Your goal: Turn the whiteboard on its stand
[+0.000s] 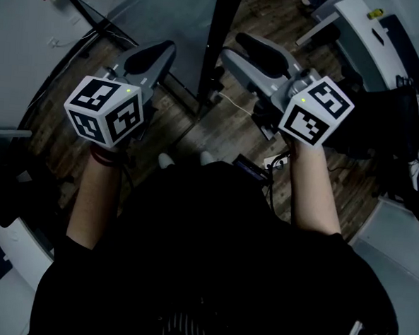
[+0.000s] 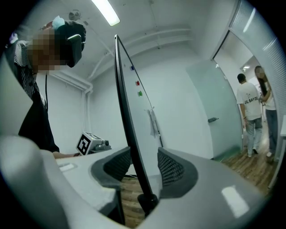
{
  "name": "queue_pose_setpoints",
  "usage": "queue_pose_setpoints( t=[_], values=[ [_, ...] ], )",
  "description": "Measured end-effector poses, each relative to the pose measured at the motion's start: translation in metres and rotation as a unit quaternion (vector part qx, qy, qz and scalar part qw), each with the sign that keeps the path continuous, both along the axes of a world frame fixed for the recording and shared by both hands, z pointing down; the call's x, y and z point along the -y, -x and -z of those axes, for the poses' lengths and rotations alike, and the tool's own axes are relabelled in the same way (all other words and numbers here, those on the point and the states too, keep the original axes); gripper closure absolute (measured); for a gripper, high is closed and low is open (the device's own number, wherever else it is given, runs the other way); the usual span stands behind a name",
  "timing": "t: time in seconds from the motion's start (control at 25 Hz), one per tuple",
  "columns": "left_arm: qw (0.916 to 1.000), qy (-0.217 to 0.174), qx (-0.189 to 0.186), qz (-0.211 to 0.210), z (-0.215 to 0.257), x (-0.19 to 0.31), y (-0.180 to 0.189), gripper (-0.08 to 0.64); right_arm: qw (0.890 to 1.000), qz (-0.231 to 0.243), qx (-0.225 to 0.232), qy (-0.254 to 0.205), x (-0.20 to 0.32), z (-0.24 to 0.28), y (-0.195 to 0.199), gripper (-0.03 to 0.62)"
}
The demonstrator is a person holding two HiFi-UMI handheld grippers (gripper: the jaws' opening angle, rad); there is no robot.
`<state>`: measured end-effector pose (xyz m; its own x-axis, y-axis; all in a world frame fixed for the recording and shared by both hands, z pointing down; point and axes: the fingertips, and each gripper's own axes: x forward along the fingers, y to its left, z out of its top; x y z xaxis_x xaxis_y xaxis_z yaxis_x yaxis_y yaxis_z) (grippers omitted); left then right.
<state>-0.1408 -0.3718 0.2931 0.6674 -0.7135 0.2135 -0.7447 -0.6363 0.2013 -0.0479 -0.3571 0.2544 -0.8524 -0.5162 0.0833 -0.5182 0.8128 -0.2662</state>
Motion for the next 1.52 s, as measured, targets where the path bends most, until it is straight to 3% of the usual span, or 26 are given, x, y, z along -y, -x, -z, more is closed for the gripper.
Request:
queue_pose_setpoints(
  t=[0.64, 0.8, 1.0, 1.52],
  values=[
    [1.0000, 0.002, -0.001, 0.008, 0.003, 0.000, 0.003, 0.555, 0.998, 0.009, -0.052, -0.028, -0.003, -0.005, 0.030, 0.341],
    [0.9999, 0.001, 0.002, 0.014, 0.003, -0.001, 0.005, 0.555, 0.998, 0.006, -0.053, -0.029, -0.002, -0.004, 0.031, 0.339],
    [0.9998, 0.000, 0.003, 0.018, 0.001, -0.001, 0.006, 0.555, 0.994, -0.011, -0.092, -0.051, 0.002, -0.013, 0.034, 0.339],
    [0.9998, -0.009, 0.004, 0.018, 0.002, 0.004, 0.005, 0.555, 0.992, 0.005, -0.105, -0.069, -0.004, -0.014, 0.047, 0.354]
  ],
)
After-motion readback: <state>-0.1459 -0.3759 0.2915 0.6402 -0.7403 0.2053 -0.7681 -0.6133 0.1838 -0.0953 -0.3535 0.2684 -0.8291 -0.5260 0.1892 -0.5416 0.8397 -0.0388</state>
